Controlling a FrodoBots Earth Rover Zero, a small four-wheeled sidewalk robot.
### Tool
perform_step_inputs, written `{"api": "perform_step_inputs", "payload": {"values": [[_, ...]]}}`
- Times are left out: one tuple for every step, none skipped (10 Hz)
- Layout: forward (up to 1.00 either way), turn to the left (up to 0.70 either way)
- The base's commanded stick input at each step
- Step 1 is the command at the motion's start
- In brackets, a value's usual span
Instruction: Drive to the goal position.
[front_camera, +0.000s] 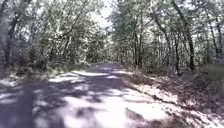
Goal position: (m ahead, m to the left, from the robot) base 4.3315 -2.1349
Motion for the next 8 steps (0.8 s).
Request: {"api": "perform_step_inputs", "payload": {"values": [[0.70, 0.00], [0.70, 0.00], [0.70, 0.00], [0.70, 0.00], [0.70, 0.00], [0.70, 0.00], [0.70, 0.00], [0.70, 0.00]]}}
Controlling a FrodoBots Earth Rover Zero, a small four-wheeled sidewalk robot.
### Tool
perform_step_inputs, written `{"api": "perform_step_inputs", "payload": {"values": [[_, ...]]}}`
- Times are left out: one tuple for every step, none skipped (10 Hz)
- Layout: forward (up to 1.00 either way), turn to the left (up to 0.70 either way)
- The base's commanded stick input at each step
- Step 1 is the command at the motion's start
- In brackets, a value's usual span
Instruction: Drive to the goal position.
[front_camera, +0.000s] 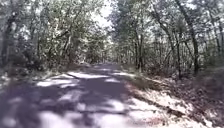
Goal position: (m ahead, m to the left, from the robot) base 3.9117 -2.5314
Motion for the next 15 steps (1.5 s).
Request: {"api": "perform_step_inputs", "payload": {"values": [[0.70, 0.00], [0.70, 0.00], [0.70, 0.00], [0.70, 0.00], [0.70, 0.00], [0.70, 0.00], [0.70, 0.00], [0.70, 0.00], [0.70, 0.00], [0.70, 0.00], [0.70, 0.00], [0.70, 0.00], [0.70, 0.00], [0.70, 0.00], [0.70, 0.00]]}}
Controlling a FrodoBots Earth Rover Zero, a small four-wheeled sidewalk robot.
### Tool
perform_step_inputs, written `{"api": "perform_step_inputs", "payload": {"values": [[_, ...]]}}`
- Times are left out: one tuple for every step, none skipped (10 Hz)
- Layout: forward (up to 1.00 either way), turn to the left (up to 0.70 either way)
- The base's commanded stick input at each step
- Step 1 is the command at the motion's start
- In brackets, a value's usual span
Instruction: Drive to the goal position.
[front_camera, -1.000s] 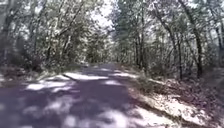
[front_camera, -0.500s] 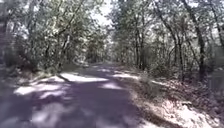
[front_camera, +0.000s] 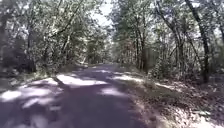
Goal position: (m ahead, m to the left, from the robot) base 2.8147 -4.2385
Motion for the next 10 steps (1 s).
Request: {"api": "perform_step_inputs", "payload": {"values": [[0.70, 0.00], [0.70, 0.00], [0.70, 0.00], [0.70, 0.00], [0.70, 0.00], [0.70, 0.00], [0.70, 0.00], [0.70, 0.00], [0.70, 0.00], [0.70, 0.00]]}}
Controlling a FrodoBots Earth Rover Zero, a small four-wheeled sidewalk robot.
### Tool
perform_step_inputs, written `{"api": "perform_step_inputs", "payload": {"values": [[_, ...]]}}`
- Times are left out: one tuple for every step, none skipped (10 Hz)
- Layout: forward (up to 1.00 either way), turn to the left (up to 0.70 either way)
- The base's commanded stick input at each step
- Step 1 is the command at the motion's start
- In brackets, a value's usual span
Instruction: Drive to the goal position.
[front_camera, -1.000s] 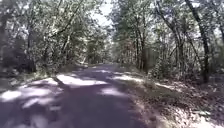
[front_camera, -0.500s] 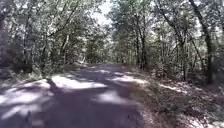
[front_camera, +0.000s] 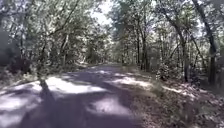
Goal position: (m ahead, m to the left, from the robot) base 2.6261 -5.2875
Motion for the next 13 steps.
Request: {"api": "perform_step_inputs", "payload": {"values": [[0.70, 0.00], [0.70, 0.00], [0.70, 0.00], [0.70, 0.00], [0.70, 0.00], [0.70, 0.00], [0.70, 0.00], [0.70, 0.00], [0.70, 0.00], [0.70, 0.00], [0.70, 0.00], [0.70, 0.00], [0.70, 0.00]]}}
